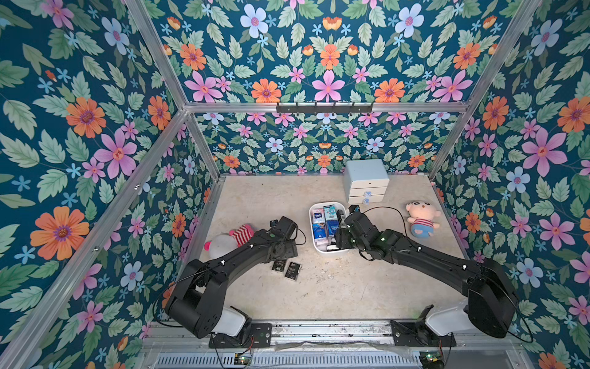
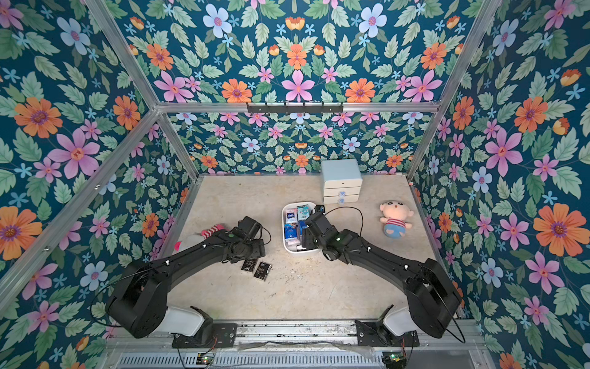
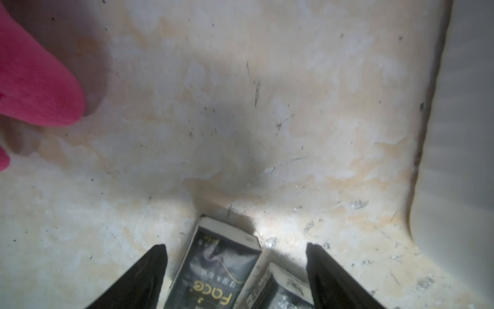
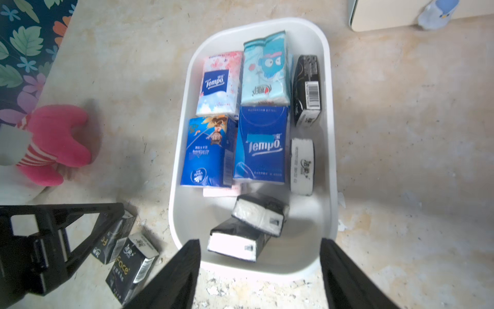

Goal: Put the pocket tissues into the storage box
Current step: Pick up the pocket tissues from the center of the board.

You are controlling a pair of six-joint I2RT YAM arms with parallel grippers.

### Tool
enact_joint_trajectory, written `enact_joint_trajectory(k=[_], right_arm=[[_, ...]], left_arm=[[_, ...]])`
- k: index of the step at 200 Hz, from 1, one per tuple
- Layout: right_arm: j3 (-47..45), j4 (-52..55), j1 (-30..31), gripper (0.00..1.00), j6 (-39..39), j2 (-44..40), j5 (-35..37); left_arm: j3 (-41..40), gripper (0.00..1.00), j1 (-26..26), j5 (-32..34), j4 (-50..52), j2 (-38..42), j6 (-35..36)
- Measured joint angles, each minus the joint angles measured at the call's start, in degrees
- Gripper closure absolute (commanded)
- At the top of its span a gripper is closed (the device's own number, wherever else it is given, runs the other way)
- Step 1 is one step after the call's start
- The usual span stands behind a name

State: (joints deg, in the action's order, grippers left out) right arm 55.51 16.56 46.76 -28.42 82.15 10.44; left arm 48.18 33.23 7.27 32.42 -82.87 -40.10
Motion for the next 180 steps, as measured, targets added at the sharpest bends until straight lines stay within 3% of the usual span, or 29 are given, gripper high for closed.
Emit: enact_joint_trajectory(k=[55,110,157,180], right_arm=[[-2.1,-0.04,0.0,0.24,-1.75,-2.14,-1.14],[-0.11,0.28,0.0,0.24,-1.86,-1.64,-0.33],[0.79,0.7,-0.04,0.24,-1.36,-0.87,0.57],[0.92,1.44,-0.07,0.24,-0.76,-0.52,1.09]], left_arm=[[-0.9,0.16,0.5,2.54,2.23,-1.7,3.58],[-1.36,0.19,0.5,-0.72,-0.13,-4.22,8.11],[-3.04,0.45,0.5,-1.38,-1.14,-4.22,8.76],[-3.15,0.53,0.48,-1.4,-1.22,-3.87,8.72]])
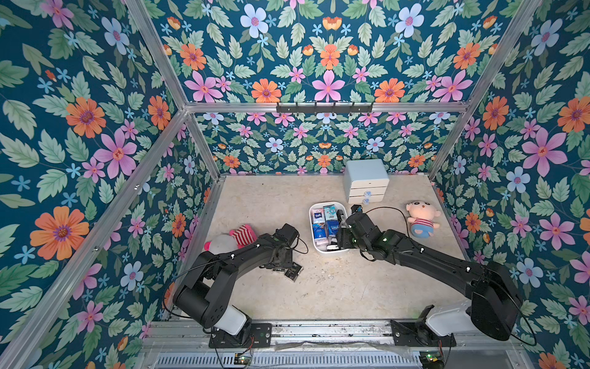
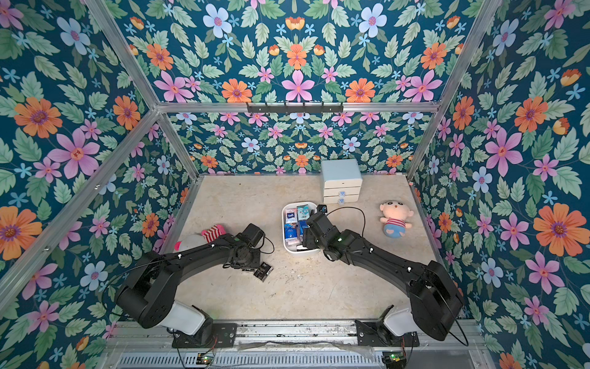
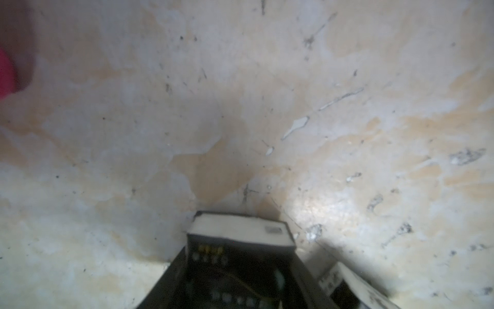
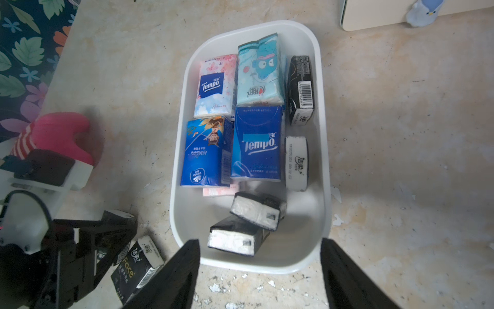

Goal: Put the pocket tissues into the storage box
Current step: Pick up the pocket tissues from the center of the board, then place the pocket tissues in the storage box.

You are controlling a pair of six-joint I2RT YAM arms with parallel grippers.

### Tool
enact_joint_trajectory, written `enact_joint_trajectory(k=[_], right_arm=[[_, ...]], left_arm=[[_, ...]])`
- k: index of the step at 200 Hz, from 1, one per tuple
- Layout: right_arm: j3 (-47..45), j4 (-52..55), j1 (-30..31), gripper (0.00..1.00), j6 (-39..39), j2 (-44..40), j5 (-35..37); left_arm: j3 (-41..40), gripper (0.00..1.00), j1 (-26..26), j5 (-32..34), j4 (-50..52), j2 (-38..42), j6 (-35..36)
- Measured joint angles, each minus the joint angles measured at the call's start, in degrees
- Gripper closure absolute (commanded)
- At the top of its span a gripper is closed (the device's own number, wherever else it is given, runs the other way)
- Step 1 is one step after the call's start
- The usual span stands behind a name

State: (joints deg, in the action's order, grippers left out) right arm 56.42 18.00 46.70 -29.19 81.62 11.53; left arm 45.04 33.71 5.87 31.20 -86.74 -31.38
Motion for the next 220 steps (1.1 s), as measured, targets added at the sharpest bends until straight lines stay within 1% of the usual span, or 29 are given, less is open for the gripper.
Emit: enact_joint_trajectory(k=[33,65,90,112,138,166,183,220], right_arm=[[-0.55,0.28,-0.04,0.24,0.42,-0.26,0.92],[-2.01,0.24,-0.55,0.24,0.42,-1.77,1.01],[-3.48,0.04,-1.62,0.24,0.37,-3.43,1.03],[-4.59,-0.26,-2.54,0.24,0.22,-4.83,0.98],[-5.95,-0.74,-3.56,0.24,-0.92,-6.49,0.96],[-7.23,-1.51,-4.37,0.24,-1.49,-8.04,0.55],[-7.78,-1.51,-4.81,0.24,-2.36,-8.46,0.35],[-8.31,-1.6,-5.03,0.24,-2.91,-9.22,-0.31]], left_arm=[[1.68,0.53,0.0,0.52,0.85,1.95,-0.81],[4.83,0.52,0.24,1.79,1.86,6.51,-4.81],[7.06,0.52,2.64,3.8,1.7,10.16,-10.32],[8.96,0.52,6.1,6.01,0.5,10.99,-15.08],[12.07,0.52,10.95,9.16,-0.63,9.31,-19.37],[16.02,0.51,15.72,12.7,-3.02,5.22,-22.4],[18.29,0.51,17.73,13.86,-4.52,2.03,-22.73],[22.88,0.51,20.39,15.13,-6.51,-4.79,-23.32]])
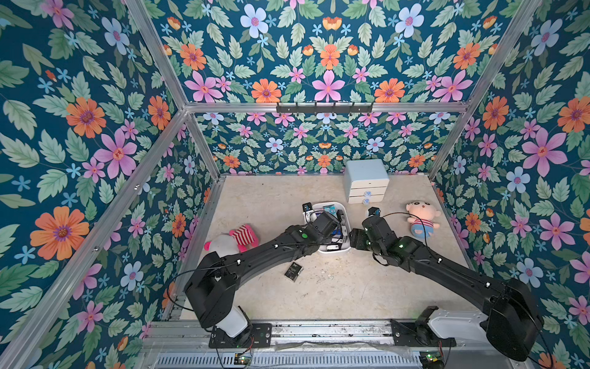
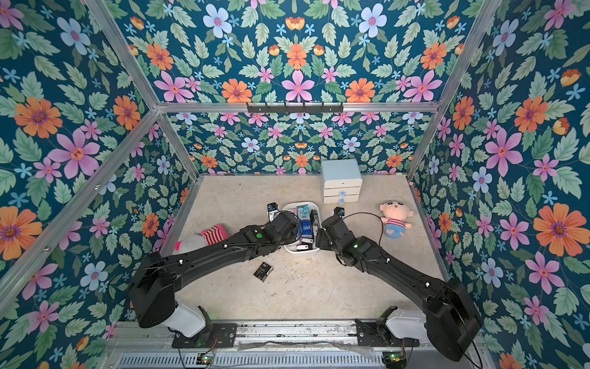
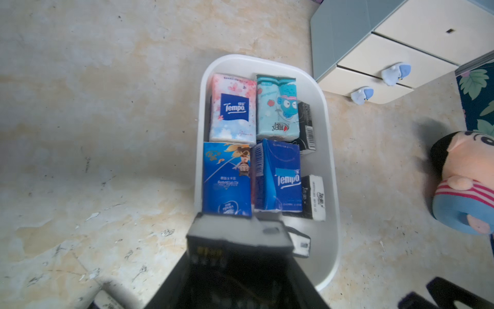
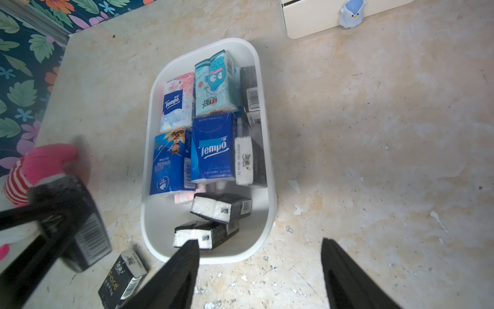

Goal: Put the pocket tissues into the storage box
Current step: Place the pocket tissues in the storage box, then pick up the pocket tissues from the center of the board.

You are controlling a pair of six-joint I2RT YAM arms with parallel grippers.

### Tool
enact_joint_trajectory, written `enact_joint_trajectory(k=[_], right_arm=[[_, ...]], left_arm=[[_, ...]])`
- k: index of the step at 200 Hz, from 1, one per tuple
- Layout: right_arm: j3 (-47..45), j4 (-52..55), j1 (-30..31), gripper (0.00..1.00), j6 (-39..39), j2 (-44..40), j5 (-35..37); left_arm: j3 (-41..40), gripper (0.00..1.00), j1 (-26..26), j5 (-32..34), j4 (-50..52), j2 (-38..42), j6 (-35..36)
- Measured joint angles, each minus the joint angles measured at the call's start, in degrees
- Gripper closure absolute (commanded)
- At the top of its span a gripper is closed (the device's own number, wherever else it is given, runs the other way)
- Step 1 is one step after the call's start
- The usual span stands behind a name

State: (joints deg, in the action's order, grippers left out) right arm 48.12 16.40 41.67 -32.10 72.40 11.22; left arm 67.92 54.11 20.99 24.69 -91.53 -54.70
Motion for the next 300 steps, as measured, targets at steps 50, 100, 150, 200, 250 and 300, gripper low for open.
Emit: enact_joint_trajectory(k=[50,100,150,200,250,300], right_arm=[[-0.48,0.11,-0.2,0.24,-1.01,-0.85,-0.7],[-0.87,0.24,-0.22,0.24,-1.01,-1.51,-0.68],[-0.81,0.44,-0.33,0.24,-0.94,-1.62,-0.68],[-0.72,0.52,-0.7,0.24,-0.55,-1.33,-0.7],[-0.13,0.5,-0.92,0.24,0.31,0.17,-1.75],[0.11,0.55,-0.92,0.23,0.74,0.79,-2.25]], left_arm=[[0.79,0.5,0.44,2.67,-1.16,-4.26,0.0],[2.43,0.46,0.5,3.74,-2.64,-7.52,0.87],[2.51,0.3,0.52,3.67,-2.73,-7.19,0.81],[-0.63,0.26,0.52,3.28,-1.38,0.2,-0.83],[-5.75,0.21,-0.33,2.67,1.81,5.68,-0.74],[-16.28,0.16,-0.81,-1.77,7.63,12.39,3.87]])
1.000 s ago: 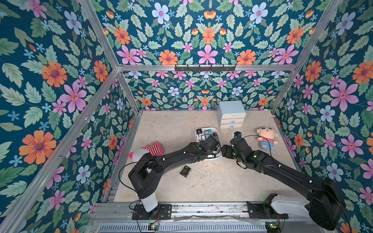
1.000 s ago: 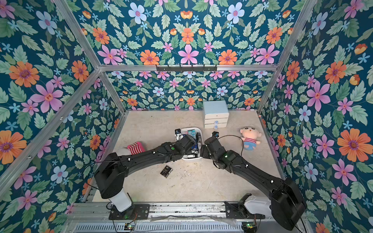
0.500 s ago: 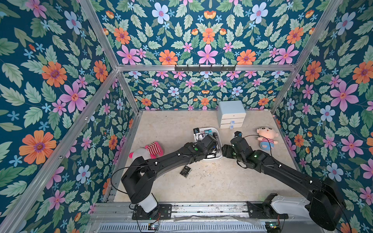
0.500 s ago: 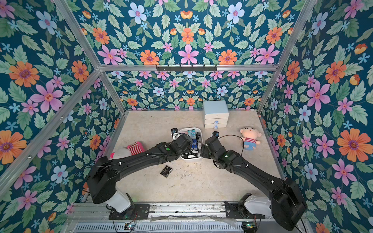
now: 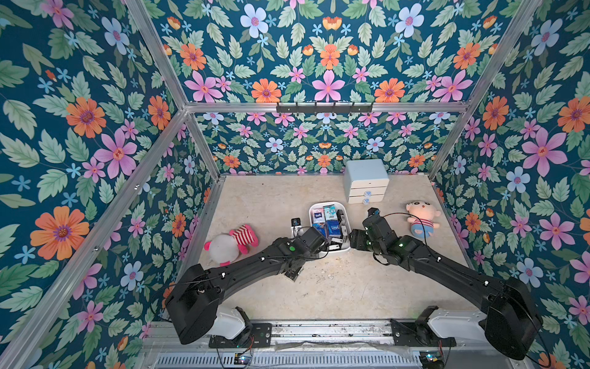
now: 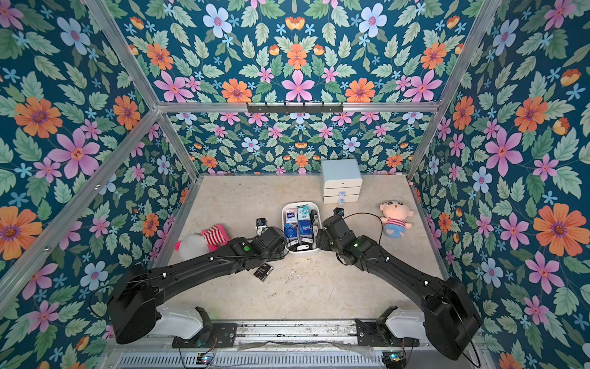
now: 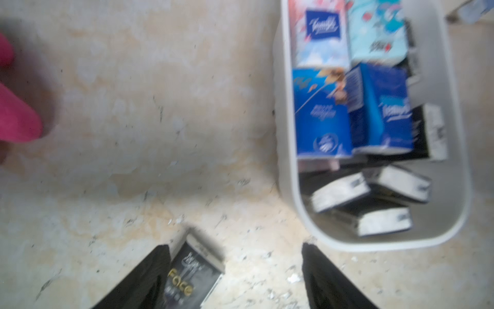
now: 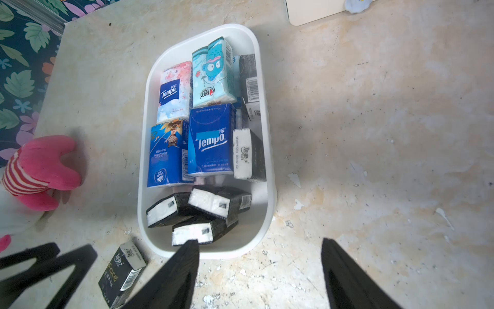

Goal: Put the pocket tissues into the storage box
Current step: Pick up the pocket tissues from the center of the board.

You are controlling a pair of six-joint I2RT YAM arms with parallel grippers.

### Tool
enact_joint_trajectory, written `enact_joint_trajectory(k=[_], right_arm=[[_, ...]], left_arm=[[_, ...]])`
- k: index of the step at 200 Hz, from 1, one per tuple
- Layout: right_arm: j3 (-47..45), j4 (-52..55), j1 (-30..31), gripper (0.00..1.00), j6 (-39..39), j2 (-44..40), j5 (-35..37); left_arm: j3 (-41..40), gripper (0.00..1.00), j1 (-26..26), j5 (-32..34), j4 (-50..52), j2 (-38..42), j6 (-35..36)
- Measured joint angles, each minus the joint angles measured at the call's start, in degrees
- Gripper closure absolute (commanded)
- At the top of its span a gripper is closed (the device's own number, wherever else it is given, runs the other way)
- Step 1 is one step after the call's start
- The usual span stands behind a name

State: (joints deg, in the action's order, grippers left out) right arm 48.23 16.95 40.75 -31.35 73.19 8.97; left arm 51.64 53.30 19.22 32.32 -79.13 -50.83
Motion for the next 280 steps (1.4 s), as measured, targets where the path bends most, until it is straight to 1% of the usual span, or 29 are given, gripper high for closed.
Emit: enact_joint_trajectory(k=[24,48,79,104,124,160,245,280], right_arm=[[0.04,0.0,-0.15,0.23,0.04,0.24,-0.81],[0.22,0.0,-0.15,0.23,0.15,1.09,-1.51],[0.59,0.02,-0.17,0.23,0.13,1.88,-1.73],[1.11,0.0,-0.24,0.23,0.02,1.95,-2.1],[1.09,0.15,-0.26,0.23,-0.04,1.55,-2.05],[0.55,0.48,-0.26,0.23,-0.46,0.85,-1.97],[0.46,1.27,-0.31,0.23,-0.48,0.72,-1.84],[0.46,1.27,-0.31,0.23,-0.52,0.72,-1.84]], left_arm=[[-4.44,0.16,-0.04,-2.64,1.18,3.43,2.4],[-6.1,0.15,-0.04,-5.44,1.03,3.89,5.88],[-5.9,0.15,-0.04,-9.66,-0.2,-0.74,11.13],[-5.09,0.15,-0.13,-11.56,-1.11,-5.33,14.58],[-4.44,0.15,-0.9,-11.8,-1.07,-7.1,16.79],[-3.96,0.16,-3.08,-11.54,-0.72,-7.32,19.71],[-2.71,0.16,-4.74,-9.86,1.81,-6.78,21.64],[-2.51,0.16,-7.61,-10.38,1.55,-7.74,24.68]])
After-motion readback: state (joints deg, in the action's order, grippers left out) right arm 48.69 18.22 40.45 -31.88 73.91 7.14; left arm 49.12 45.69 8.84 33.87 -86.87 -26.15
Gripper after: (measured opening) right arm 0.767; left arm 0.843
